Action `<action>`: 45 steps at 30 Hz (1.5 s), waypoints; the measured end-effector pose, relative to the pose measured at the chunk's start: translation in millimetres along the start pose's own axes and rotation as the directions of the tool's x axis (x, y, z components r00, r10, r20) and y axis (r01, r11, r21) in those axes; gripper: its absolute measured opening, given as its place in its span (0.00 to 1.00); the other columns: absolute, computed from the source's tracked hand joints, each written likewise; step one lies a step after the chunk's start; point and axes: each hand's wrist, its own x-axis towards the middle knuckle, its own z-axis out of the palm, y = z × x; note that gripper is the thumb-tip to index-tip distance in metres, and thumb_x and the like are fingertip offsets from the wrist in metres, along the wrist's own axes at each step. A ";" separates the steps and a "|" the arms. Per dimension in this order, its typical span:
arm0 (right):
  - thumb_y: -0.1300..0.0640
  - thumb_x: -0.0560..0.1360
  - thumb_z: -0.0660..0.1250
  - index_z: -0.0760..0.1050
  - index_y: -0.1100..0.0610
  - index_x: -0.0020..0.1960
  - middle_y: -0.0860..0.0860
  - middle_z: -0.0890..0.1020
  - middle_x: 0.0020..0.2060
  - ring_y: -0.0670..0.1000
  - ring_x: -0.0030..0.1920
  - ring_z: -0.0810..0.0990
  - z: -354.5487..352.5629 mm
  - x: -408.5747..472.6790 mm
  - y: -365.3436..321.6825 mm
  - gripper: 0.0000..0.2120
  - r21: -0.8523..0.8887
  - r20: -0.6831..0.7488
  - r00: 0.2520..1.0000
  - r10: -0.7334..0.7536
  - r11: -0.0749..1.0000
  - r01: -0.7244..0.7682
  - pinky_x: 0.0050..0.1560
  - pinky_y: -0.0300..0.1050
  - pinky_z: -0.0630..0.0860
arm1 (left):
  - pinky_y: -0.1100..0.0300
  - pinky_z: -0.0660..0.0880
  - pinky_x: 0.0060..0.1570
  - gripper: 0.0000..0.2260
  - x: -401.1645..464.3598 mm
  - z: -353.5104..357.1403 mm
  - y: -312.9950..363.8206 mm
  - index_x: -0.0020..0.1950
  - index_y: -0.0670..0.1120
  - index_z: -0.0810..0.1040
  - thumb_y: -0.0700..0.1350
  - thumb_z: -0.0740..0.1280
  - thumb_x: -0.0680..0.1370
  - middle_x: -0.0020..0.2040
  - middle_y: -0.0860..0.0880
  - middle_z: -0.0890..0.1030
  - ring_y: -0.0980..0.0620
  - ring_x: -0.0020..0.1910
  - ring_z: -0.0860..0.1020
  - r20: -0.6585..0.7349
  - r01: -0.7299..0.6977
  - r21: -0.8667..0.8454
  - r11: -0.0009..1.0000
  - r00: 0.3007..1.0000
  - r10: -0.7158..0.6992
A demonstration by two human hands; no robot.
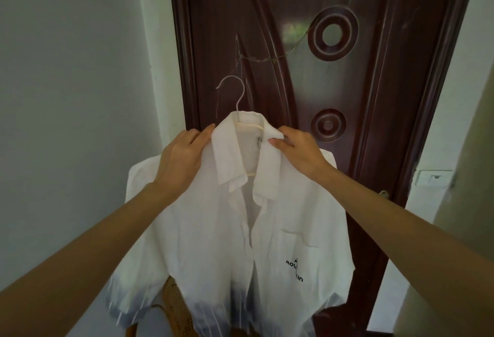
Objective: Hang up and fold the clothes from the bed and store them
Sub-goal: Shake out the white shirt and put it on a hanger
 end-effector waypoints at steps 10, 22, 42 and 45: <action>0.54 0.78 0.68 0.76 0.53 0.43 0.44 0.77 0.34 0.45 0.36 0.73 -2.7 1.6 6.5 0.06 0.202 0.043 0.998 0.044 0.978 -0.051 0.37 0.41 0.67 | 0.52 0.76 0.45 0.16 -16.1 -3.6 -16.8 0.54 0.40 0.83 0.46 0.57 0.81 0.45 0.43 0.83 0.43 0.42 0.80 0.082 0.288 -0.221 0.932 0.957 -0.277; 0.55 0.79 0.67 0.79 0.54 0.46 0.49 0.82 0.41 0.46 0.42 0.78 -11.3 -1.6 15.2 0.04 0.281 0.107 0.994 0.028 0.958 -0.057 0.43 0.41 0.71 | 0.57 0.68 0.39 0.10 9.5 -17.7 -30.9 0.52 0.45 0.83 0.44 0.61 0.82 0.41 0.47 0.84 0.47 0.39 0.78 0.275 0.347 -0.120 0.930 0.912 -0.305; 0.59 0.78 0.68 0.77 0.55 0.38 0.53 0.78 0.37 0.52 0.41 0.75 -38.6 -4.2 60.4 0.10 0.399 0.050 0.974 0.219 0.890 -0.220 0.46 0.48 0.69 | 0.60 0.70 0.51 0.10 -46.4 -14.7 -33.3 0.59 0.42 0.82 0.39 0.63 0.81 0.52 0.46 0.83 0.47 0.49 0.79 0.187 0.548 -0.312 0.776 0.836 -0.515; 0.58 0.78 0.68 0.77 0.55 0.38 0.50 0.78 0.36 0.50 0.40 0.75 -35.6 -7.3 61.3 0.10 0.371 0.065 0.975 0.213 0.902 -0.222 0.45 0.47 0.70 | 0.60 0.67 0.42 0.09 -37.7 -20.2 -35.2 0.53 0.40 0.82 0.41 0.62 0.82 0.43 0.46 0.82 0.48 0.41 0.76 0.151 0.580 -0.279 0.765 0.814 -0.561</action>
